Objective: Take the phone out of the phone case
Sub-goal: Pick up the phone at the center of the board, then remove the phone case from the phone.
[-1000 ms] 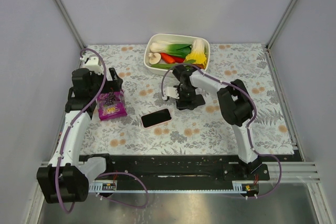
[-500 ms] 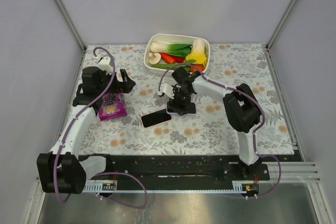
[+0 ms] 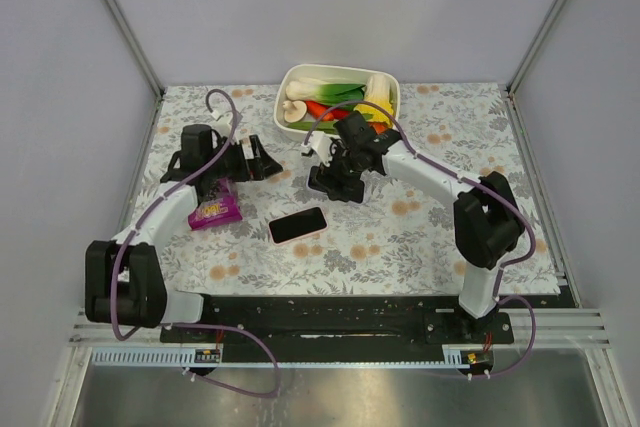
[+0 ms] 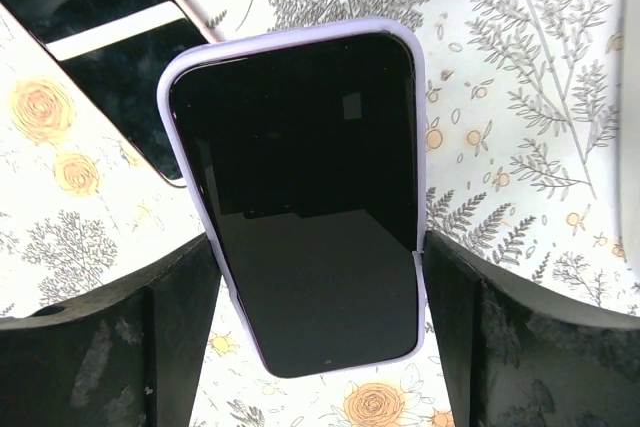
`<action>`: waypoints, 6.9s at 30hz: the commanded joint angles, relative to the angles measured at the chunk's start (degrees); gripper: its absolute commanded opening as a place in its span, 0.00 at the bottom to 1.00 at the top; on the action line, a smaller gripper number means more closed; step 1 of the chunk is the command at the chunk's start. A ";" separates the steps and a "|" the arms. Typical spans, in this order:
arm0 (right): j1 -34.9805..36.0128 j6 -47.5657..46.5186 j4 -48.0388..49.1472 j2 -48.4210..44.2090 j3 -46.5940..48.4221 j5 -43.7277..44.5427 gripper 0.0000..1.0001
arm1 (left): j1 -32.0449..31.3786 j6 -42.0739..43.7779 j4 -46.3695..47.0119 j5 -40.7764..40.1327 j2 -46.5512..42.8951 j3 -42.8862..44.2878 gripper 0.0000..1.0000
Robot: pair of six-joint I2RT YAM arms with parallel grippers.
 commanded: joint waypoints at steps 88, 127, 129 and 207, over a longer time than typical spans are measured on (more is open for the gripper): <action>3.99 17.06 6.02 -30.04 -13.15 1.94 0.98 | -5.49 28.42 -34.07 25.99 8.69 27.56 0.00; 2.23 1.33 -4.53 -30.94 -8.68 -28.81 0.53 | -5.84 45.84 -41.47 39.96 -20.24 17.98 0.00; 2.15 1.67 -4.70 -30.23 -8.59 -30.48 0.53 | -5.92 45.93 -41.55 40.05 -20.59 17.55 0.00; 15.86 -27.41 -34.67 -29.35 -0.24 -42.71 0.00 | -17.96 46.29 -18.28 26.61 -14.09 10.17 0.00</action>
